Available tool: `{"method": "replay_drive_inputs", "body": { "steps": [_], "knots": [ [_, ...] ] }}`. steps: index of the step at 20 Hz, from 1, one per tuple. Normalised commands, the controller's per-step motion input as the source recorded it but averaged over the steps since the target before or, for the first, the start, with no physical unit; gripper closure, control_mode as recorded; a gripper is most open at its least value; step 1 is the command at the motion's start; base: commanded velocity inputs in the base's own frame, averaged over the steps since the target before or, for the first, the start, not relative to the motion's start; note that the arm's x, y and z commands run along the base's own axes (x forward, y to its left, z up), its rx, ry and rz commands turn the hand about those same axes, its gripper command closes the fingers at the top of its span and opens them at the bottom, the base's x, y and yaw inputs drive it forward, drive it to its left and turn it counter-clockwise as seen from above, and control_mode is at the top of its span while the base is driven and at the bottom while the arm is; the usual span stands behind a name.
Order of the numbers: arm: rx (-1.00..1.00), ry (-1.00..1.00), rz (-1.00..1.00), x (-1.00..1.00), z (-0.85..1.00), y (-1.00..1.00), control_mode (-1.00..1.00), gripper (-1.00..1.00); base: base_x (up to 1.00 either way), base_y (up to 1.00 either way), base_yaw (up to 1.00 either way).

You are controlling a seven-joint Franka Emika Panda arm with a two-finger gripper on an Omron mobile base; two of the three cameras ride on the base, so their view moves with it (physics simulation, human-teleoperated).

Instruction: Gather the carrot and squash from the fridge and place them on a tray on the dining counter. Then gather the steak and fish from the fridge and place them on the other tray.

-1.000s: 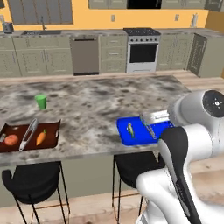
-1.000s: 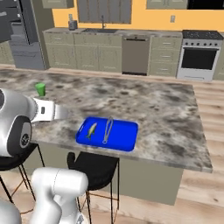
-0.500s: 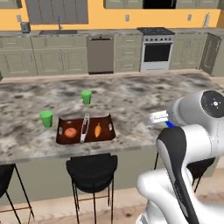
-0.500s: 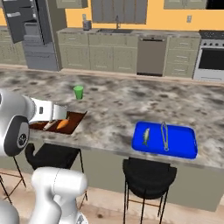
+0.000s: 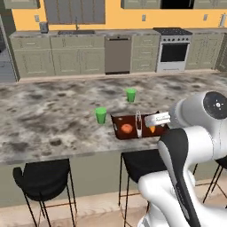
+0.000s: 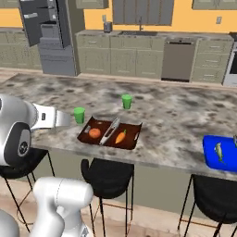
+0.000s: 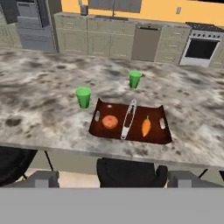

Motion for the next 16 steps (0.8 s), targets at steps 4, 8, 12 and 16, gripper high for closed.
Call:
{"method": "replay_drive_inputs", "body": {
  "steps": [4,8,12,16],
  "knots": [
    [0.00,0.00,0.00,0.00,0.00,0.00,1.00,-1.00,-0.52,1.00,-0.02],
    [0.00,0.00,0.00,0.00,0.00,0.00,1.00,-1.00,-0.50,1.00,-0.01],
    [0.00,0.00,0.00,0.00,0.00,0.00,1.00,-1.00,-0.40,1.00,0.00],
    [0.00,0.00,0.00,0.00,0.00,0.00,1.00,-1.00,-0.15,1.00,0.00]
  ]
}}
